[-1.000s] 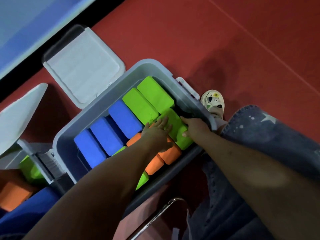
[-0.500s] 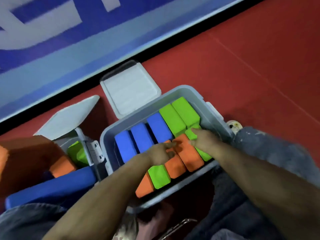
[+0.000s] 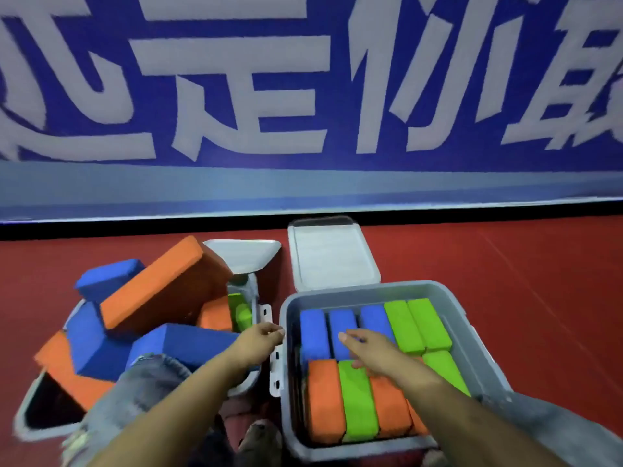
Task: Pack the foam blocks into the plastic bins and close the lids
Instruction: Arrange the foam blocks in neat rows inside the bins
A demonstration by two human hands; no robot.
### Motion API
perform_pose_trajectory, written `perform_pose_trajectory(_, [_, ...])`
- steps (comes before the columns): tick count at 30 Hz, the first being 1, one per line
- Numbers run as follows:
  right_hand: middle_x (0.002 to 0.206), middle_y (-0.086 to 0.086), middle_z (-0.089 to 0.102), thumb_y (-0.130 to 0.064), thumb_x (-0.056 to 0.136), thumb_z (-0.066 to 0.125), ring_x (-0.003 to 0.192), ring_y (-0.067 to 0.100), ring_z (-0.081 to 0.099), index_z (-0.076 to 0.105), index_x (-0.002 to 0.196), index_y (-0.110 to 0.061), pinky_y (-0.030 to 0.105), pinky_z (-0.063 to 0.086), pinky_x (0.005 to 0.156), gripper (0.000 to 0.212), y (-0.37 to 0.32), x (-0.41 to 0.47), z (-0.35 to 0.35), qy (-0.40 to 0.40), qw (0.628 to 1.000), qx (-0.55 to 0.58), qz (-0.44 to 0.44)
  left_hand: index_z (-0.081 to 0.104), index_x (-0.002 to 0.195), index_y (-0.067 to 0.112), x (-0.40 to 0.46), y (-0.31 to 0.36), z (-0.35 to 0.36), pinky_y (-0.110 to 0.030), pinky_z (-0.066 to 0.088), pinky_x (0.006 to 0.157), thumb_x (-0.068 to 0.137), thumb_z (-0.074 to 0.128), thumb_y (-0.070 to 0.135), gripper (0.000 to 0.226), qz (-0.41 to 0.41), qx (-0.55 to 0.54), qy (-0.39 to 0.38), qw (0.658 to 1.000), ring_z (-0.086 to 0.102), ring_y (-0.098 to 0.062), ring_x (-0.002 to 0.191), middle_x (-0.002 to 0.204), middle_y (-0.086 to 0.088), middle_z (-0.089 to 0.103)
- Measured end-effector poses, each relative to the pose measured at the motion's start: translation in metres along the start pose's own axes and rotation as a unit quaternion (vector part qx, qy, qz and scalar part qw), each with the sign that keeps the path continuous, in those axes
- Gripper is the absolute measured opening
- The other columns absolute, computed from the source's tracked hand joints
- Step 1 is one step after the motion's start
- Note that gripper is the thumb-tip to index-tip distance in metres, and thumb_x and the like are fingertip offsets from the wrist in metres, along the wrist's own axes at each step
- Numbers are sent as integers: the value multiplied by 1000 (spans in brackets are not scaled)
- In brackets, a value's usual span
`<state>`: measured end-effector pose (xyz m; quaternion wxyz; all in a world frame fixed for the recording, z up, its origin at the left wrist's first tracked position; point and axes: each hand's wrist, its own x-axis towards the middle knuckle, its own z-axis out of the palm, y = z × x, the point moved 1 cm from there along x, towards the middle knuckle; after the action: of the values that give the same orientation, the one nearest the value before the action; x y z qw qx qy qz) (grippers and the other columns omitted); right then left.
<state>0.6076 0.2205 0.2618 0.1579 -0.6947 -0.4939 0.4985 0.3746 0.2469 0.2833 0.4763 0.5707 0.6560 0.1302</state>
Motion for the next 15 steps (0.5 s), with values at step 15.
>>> perform_pose_trajectory(15, [90, -7, 62, -46, 95, 46, 89, 7, 59, 64, 104, -25, 22, 39, 80, 30, 6, 86, 104, -110, 986, 88, 91, 61, 121, 22, 59, -74, 53, -16, 38, 83, 98, 47, 35, 29, -145, -10, -72, 987, 58, -12, 110, 115, 4, 65])
